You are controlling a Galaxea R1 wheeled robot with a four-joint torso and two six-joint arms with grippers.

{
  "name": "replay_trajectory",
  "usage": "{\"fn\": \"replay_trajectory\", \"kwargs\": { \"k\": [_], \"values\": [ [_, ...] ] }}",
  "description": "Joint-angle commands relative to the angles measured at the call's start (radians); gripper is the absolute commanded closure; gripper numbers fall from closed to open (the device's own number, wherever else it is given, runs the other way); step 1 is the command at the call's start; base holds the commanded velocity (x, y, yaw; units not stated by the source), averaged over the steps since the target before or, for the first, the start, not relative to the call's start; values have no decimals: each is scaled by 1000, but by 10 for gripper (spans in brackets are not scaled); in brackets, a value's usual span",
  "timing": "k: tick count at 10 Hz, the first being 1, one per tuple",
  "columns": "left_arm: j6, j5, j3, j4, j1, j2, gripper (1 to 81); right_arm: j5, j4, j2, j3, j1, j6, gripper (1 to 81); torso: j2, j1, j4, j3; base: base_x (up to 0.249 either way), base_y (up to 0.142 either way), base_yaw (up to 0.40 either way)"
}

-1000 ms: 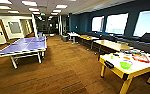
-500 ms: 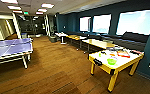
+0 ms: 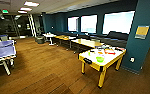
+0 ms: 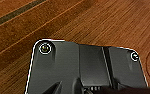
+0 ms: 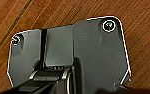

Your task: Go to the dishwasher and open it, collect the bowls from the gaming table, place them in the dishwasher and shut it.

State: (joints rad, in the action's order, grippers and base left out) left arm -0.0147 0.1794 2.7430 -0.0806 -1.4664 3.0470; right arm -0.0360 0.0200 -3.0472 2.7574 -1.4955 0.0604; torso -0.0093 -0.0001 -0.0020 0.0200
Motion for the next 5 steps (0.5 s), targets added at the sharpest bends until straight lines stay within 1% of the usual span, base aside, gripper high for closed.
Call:
{"fn": "replay_trajectory", "kwargs": {
  "k": [1,5],
  "values": [
    [5,-43,-3,7,56,-2,10,48,-3,-6,-3,56,-2,10,0,0,0,0,0,0,-347],
    [7,-43,-3,7,57,-3,10,48,-2,-6,-4,56,-2,10,0,0,0,0,0,0,-353]
  ]
}}
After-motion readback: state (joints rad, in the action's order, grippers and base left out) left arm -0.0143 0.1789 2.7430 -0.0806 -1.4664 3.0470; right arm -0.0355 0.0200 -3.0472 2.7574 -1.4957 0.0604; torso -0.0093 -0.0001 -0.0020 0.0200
